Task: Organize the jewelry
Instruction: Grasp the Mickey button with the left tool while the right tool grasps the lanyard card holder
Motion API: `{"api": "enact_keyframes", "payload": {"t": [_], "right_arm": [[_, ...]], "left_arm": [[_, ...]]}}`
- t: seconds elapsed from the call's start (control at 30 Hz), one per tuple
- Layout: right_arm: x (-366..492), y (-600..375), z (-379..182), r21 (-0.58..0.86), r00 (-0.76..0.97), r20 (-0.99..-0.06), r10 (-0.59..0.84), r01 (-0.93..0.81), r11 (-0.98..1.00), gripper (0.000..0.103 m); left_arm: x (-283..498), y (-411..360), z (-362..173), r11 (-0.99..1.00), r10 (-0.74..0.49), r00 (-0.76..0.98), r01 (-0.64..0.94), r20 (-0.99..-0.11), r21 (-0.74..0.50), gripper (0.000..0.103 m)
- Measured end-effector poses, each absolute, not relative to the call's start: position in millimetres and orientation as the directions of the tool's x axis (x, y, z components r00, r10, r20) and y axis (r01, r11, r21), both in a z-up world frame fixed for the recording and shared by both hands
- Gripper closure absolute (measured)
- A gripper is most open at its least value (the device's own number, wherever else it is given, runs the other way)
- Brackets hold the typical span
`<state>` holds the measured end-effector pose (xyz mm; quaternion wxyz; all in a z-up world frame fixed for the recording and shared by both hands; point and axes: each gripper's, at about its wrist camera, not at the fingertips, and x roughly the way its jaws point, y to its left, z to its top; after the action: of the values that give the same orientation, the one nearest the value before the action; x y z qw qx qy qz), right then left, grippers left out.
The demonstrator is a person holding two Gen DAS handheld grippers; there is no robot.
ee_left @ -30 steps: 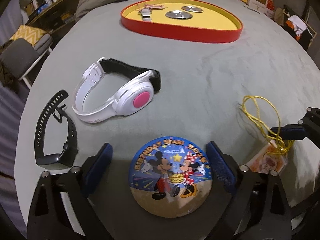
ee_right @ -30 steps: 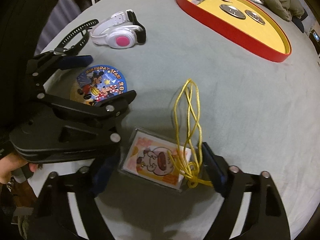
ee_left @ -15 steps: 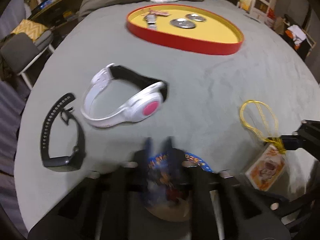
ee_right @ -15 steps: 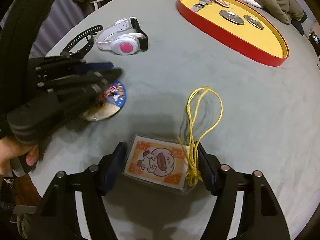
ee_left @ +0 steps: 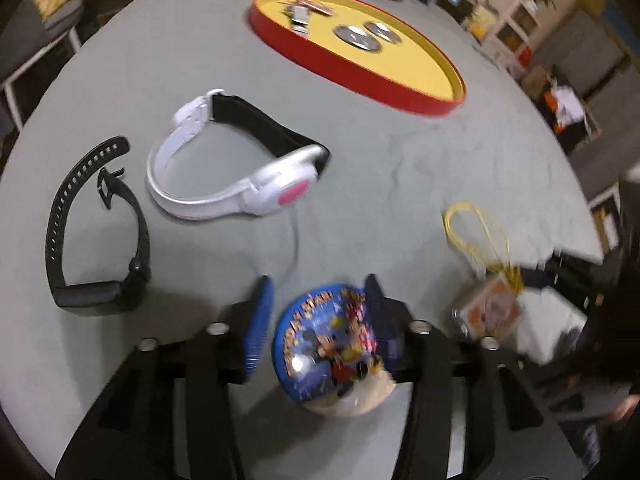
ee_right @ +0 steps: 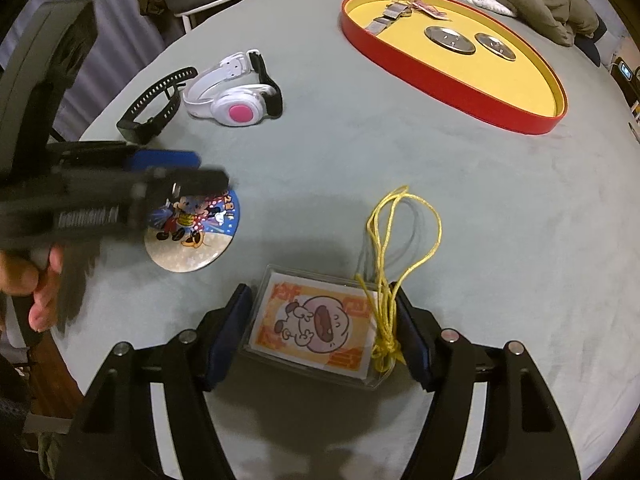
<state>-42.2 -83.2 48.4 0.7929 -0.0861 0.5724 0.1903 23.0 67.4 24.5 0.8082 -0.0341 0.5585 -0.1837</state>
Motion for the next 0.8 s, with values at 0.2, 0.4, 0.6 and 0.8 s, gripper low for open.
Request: {"api": "enact_keyframes", "payload": {"t": [0.2, 0.4, 0.6, 0.8], "right_arm": [[-44, -82, 52, 0.070, 0.277, -0.941, 0.197, -0.409, 0.910, 0.039], [-47, -87, 52, 0.059, 0.277, -0.943, 0.186, -0.409, 0.911, 0.039], [-46, -94, 56, 0.062, 0.290, -0.938, 0.188, -0.394, 0.917, 0.039], [-45, -97, 61, 0.072, 0.305, -0.931, 0.200, -0.383, 0.921, 0.039]], "left_arm": [[6, 28, 14, 0.927, -0.187, 0.311, 0.369, -0.932, -0.062, 0.018], [2, 16, 10, 0.923, -0.140, 0.351, 0.385, -0.926, 0.007, 0.020], [-2, 23, 13, 0.928, -0.141, 0.370, 0.373, -0.918, 0.008, 0.031], [-4, 30, 19, 0.934, -0.158, 0.373, 0.356, -0.914, -0.016, 0.031]]}}
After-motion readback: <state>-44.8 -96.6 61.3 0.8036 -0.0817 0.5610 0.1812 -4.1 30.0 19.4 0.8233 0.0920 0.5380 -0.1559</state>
